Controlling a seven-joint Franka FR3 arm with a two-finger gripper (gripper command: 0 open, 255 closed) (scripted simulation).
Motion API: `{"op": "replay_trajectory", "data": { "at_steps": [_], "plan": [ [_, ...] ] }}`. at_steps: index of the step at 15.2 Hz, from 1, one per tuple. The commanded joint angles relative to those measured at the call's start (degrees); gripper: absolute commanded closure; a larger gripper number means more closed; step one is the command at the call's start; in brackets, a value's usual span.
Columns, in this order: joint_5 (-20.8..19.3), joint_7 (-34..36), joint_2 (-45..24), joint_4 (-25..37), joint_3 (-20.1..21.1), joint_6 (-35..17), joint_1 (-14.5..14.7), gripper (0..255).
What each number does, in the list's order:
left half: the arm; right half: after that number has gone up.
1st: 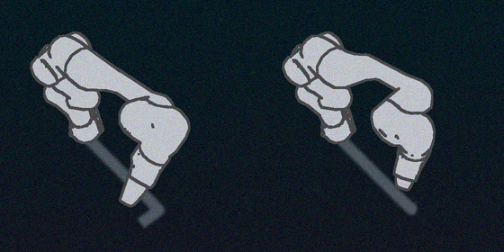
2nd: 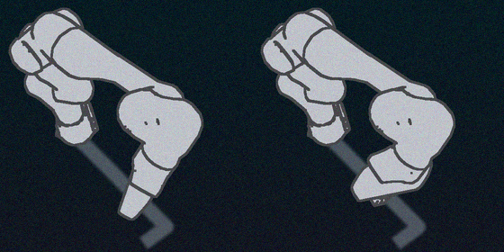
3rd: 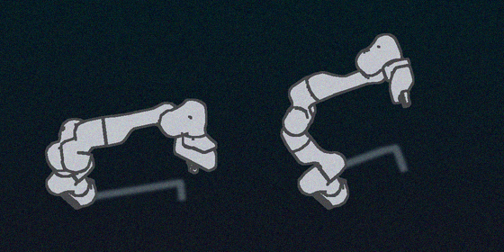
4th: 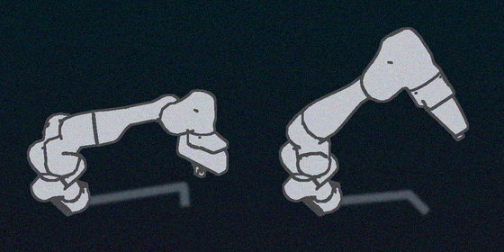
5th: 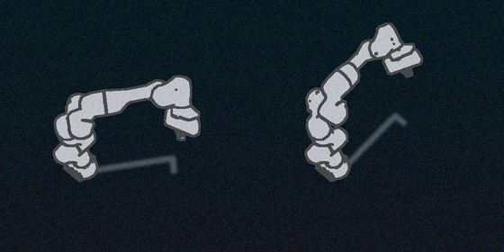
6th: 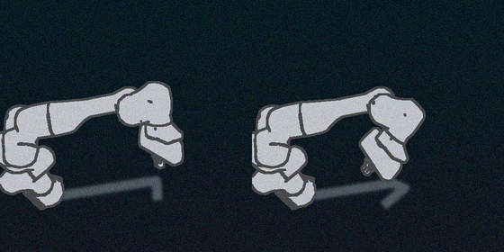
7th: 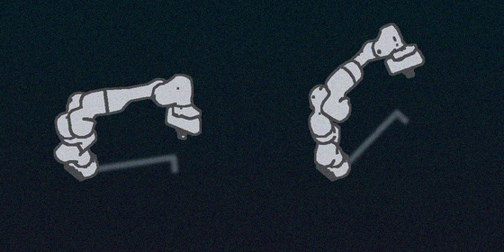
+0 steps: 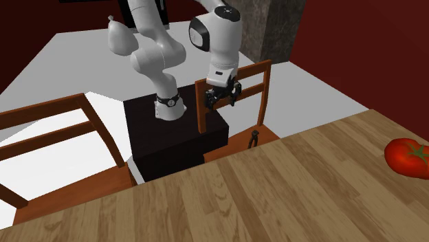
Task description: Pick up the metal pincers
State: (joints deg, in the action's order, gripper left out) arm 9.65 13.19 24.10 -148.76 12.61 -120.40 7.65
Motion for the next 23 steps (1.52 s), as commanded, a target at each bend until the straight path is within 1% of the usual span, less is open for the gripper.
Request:
{"op": "replay_trajectory", "data": {
  "at_steps": [1, 4, 7, 10, 14, 22, 23],
  "plan": [
    [0.16, 1.71, -4.15, 0.89, 1.90, -4.20, 0.66, 0],
    [-0.61, 4.31, -10.38, 2.48, 4.39, -9.86, 1.26, 0],
    [-2.68, 7.55, -16.98, 4.78, 6.63, -15.05, 1.68, 0],
    [-6.26, 11.62, -23.84, 7.79, 8.34, -19.56, 2.20, 0],
    [-12.94, 18.02, -33.16, 12.89, 8.88, -24.21, 4.07, 0],
    [-17.23, 21.08, -39.41, 13.16, 7.08, -29.85, 5.52, 0],
    [-17.22, 21.07, -39.41, 13.16, 7.05, -29.85, 5.54, 0]
  ]
}}
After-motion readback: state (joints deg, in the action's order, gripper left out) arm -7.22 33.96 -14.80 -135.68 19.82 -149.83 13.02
